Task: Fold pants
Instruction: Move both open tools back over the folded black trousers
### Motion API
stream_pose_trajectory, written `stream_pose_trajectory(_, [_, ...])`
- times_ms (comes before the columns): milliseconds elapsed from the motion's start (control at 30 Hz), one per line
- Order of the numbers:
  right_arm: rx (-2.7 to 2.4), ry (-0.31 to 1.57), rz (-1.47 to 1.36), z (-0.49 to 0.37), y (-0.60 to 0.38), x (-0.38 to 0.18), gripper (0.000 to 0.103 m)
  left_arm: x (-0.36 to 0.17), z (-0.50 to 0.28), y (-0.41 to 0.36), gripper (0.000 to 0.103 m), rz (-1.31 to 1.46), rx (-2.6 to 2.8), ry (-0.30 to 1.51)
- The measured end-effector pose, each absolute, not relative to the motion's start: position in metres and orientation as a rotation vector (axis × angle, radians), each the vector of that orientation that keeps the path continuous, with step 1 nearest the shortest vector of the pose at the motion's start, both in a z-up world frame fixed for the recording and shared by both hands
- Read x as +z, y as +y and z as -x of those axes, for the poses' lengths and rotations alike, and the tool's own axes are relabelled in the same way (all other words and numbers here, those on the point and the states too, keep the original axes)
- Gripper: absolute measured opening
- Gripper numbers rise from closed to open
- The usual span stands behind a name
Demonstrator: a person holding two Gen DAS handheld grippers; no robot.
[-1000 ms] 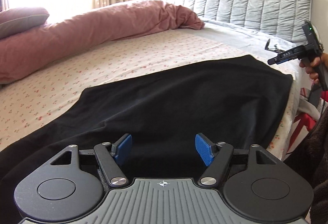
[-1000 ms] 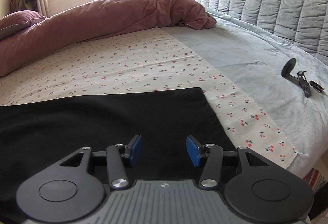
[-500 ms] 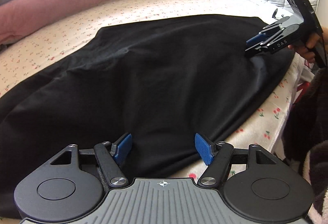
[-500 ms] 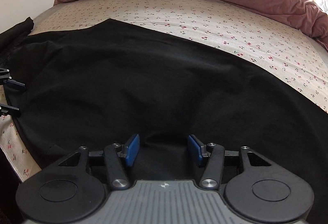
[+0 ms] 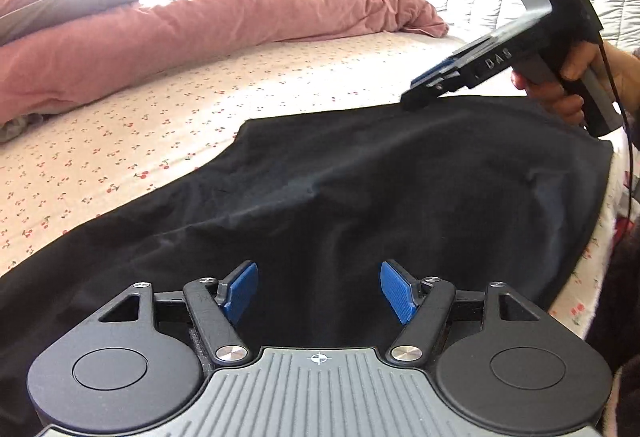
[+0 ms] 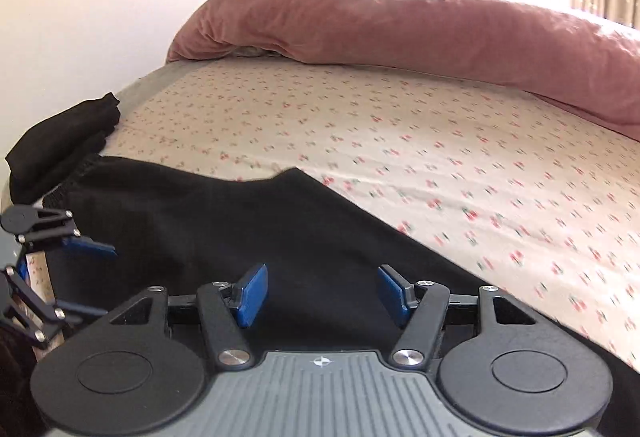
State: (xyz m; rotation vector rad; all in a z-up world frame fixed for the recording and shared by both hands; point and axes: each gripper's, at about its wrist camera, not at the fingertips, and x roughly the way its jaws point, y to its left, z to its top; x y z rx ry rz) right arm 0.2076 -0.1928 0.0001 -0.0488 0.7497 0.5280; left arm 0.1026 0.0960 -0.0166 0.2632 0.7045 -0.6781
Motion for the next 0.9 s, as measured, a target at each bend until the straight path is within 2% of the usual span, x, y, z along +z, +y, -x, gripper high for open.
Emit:
stream_pose_trajectory(100, [0.553, 0.770, 0.031, -0.251, -0.162, -0.006, 0.061, -0.034, -0.110, 0.094, 0.069, -0.314, -0.671, 0.762])
stream_pose_trajectory(333, [0.569, 0.819, 0.008, -0.312, -0.120, -0.029, 0.059, -0.042, -0.093, 0.104, 0.069, -0.364, -0.737, 0.744])
stream_pose_trajectory(400, [0.584, 0.844, -0.001, -0.321, -0.112, -0.036, 0.053, -0.042, -0.094, 0.105, 0.070, -0.358, -0.745, 0.743])
stream_pose_trajectory(500, [0.627, 0.854, 0.048, -0.321, -0.095, -0.045, 0.032, -0.042, -0.096, 0.106, 0.070, -0.357, -0.754, 0.740])
stream_pose_trajectory(533, [0.637, 0.840, 0.064, -0.319, -0.093, -0.046, 0.018, -0.042, -0.096, 0.105, 0.070, -0.360, -0.755, 0.738])
stream_pose_trajectory(567, [0.634, 0.828, 0.075, -0.319, -0.092, -0.046, 0.008, -0.042, -0.096, 0.105, 0.069, -0.363, -0.755, 0.736])
stream_pose_trajectory(600, [0.626, 0.811, 0.084, -0.318, -0.092, -0.046, 0.004, -0.042, -0.096, 0.106, 0.069, -0.365, -0.753, 0.734])
stream_pose_trajectory(767, [0.554, 0.647, 0.166, -0.298, -0.087, -0.045, 0.001, -0.041, -0.084, 0.112, 0.069, -0.369, -0.760, 0.720])
stream_pose_trajectory(900, [0.509, 0.649, 0.189, -0.305, -0.081, -0.060, 0.001, -0.042, -0.086, 0.111, 0.069, -0.374, -0.759, 0.721])
